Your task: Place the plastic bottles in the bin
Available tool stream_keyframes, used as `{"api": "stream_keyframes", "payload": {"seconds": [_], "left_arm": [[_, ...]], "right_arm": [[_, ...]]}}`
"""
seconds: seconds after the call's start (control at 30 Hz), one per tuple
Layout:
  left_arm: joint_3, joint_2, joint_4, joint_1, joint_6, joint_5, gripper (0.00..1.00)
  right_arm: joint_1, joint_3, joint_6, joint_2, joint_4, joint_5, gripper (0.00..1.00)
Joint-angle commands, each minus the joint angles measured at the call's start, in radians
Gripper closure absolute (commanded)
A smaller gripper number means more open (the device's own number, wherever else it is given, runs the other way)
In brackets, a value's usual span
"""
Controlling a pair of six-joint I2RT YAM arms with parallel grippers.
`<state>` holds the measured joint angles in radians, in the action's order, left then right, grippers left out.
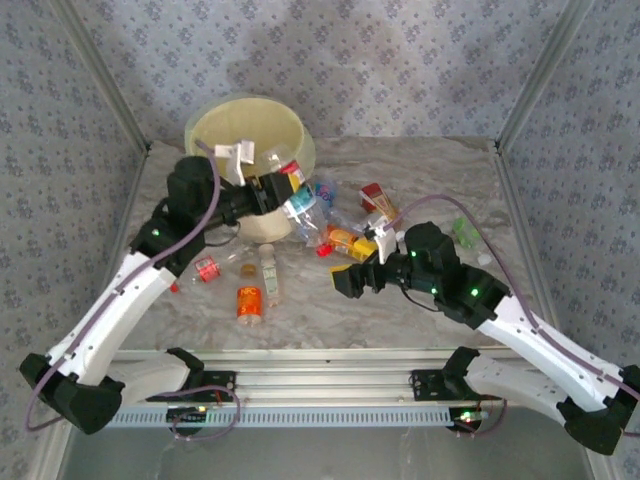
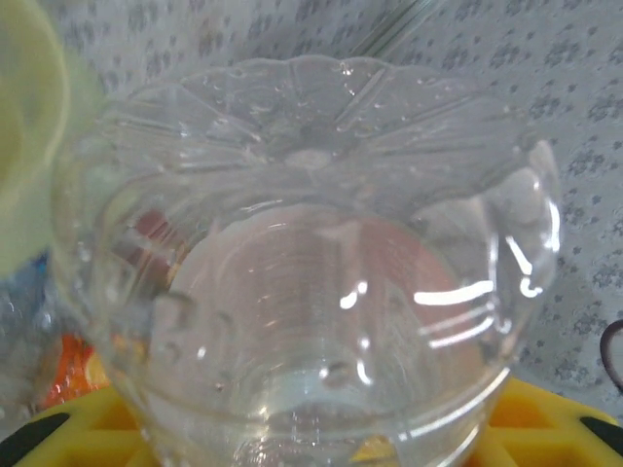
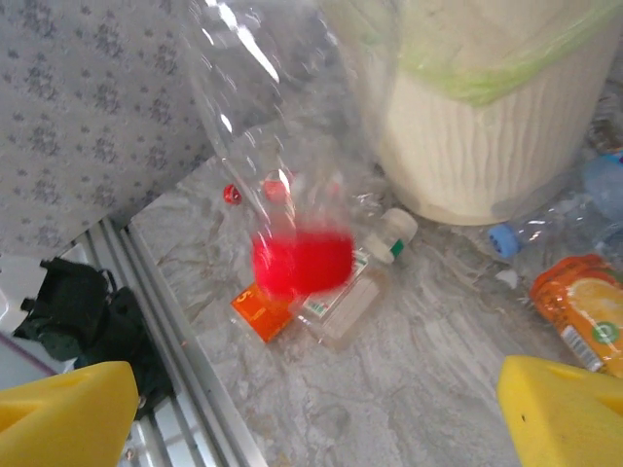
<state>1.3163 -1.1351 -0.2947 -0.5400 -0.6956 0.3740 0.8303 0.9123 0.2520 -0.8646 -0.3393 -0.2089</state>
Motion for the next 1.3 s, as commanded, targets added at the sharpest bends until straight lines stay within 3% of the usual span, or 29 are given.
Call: {"api": "stream_keyframes", "payload": {"seconds": [0.0, 0.1, 0.23, 0.4, 0.57, 0.77, 0.97, 1.27], "left_arm": [[0.155, -0.038, -0.141, 0.039, 0.152, 0.011, 0.52], [0.276, -0.086, -0.187, 0.095, 0.218, 0.001, 0.51], [0.432, -0.166, -0.26, 0.15, 0.34, -0.094, 0.48], [0.558, -0.248, -0.236, 0.232, 0.387, -0.141, 0.48], [0.671, -0.349, -0.253, 0.26, 0.487, -0.214, 0.48], [0.669, -0.445, -0.217, 0.278, 0.563, -0.21, 0.47], [0.639, -0.542, -0.17, 0.276, 0.544, -0.157, 0.46], [0.521, -0.599, -0.105, 0.247, 0.496, -0.129, 0.43]], "right_arm": [[-0.008, -0.003, 0.021, 0.028, -0.017, 0.078, 0.03], [-0.01, -0.002, 0.023, 0.032, -0.014, 0.087, 0.03], [-0.012, -0.003, 0.027, 0.025, -0.013, 0.098, 0.03], [-0.012, -0.001, 0.027, 0.01, -0.009, 0.098, 0.03], [-0.01, 0.0, 0.028, 0.006, -0.012, 0.103, 0.03], [-0.009, 0.0, 0.035, 0.007, -0.028, 0.146, 0.04], [-0.011, 0.013, 0.117, -0.007, -0.122, 0.346, 0.05], [-0.062, -0.029, 0.17, -0.021, -0.186, 0.376, 0.05]]}}
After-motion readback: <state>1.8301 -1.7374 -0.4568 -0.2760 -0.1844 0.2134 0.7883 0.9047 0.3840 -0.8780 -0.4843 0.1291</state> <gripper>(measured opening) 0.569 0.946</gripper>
